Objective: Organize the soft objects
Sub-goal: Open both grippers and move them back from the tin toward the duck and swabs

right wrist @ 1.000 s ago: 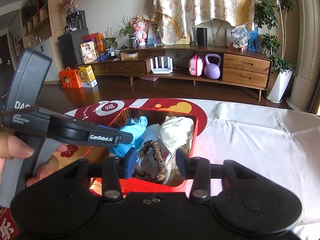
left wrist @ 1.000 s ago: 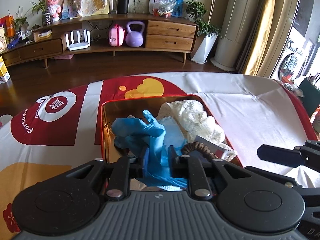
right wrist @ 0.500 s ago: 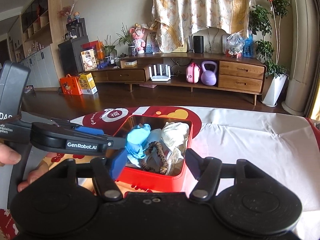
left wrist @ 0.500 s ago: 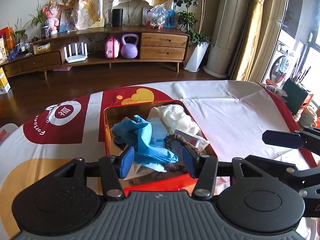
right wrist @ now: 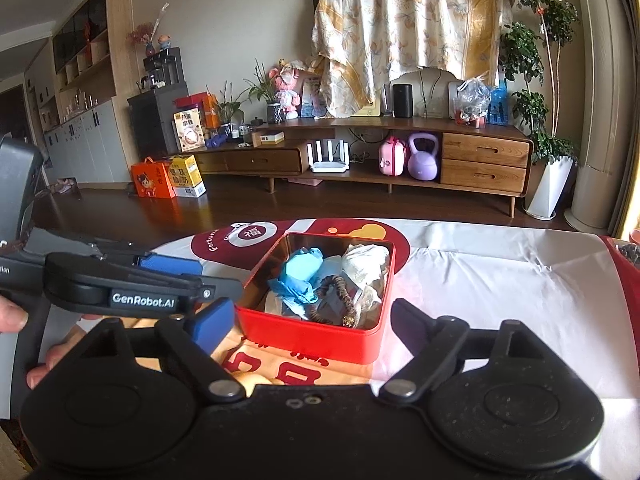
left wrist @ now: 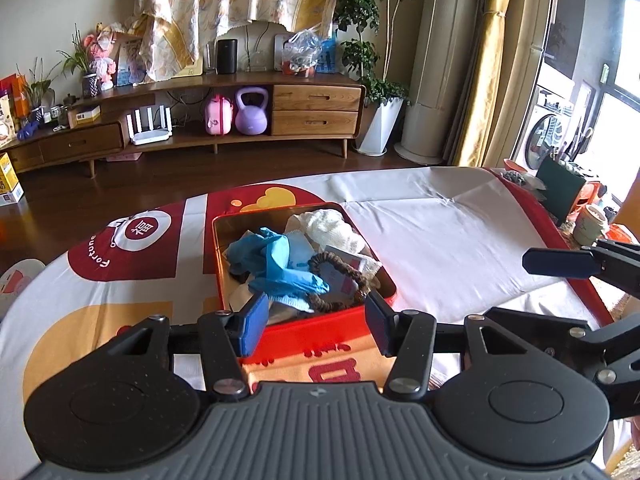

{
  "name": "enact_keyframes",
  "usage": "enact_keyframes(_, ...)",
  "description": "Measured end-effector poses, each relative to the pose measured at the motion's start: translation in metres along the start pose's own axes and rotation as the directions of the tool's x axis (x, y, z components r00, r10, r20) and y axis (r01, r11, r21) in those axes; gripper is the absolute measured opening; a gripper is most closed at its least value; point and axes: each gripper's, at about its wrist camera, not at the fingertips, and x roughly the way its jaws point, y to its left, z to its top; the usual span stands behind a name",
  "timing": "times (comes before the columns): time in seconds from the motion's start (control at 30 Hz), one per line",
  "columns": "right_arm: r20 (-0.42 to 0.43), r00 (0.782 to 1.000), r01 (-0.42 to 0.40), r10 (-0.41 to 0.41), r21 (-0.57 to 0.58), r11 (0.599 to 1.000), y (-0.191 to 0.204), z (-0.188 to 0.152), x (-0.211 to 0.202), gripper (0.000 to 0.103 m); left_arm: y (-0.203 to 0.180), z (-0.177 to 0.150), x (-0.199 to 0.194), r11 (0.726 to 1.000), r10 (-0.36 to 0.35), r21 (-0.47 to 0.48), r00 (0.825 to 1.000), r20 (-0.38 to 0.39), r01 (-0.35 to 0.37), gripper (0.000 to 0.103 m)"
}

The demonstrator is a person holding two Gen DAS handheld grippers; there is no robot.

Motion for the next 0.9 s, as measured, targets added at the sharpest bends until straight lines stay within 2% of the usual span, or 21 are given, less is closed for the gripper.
enact_keyframes(0.07,0.004,1.000,-0.002,0.002,0.005,1.000,0.001,-0.003,-0.006,0.090,-0.001,-0.005,-0.007,1.000,-0.002,-0.007,1.000,0.009,0.002,0.069)
enact_keyframes(0.13,0.011,1.000,-0.001,0.001,0.003,1.000,0.002,-0.006,-0.013,0.092,-0.002,-0.011,-0.015,1.000,-0.004,-0.015,1.000,0.023,0.005,0.073)
enact_keyframes(0.43,0.023,1.000,0.006,-0.006,0.016,1.000,0.001,-0.023,-0.029,0.102,-0.014,-0.037,-0.033,1.000,0.006,0.002,0.999,0.031,-0.006,0.076)
enact_keyframes(0.67,0.016,1.000,-0.009,0.008,0.033,0.999,-0.004,-0.039,-0.030,0.103,-0.018,-0.052,-0.038,1.000,-0.012,-0.012,0.999,0.045,0.013,0.083)
enact_keyframes(0.9,-0.024,1.000,-0.005,0.006,0.054,0.999,-0.009,-0.061,-0.024,0.103,-0.018,-0.070,-0.033,0.999,-0.023,-0.021,0.999,0.032,0.024,0.084)
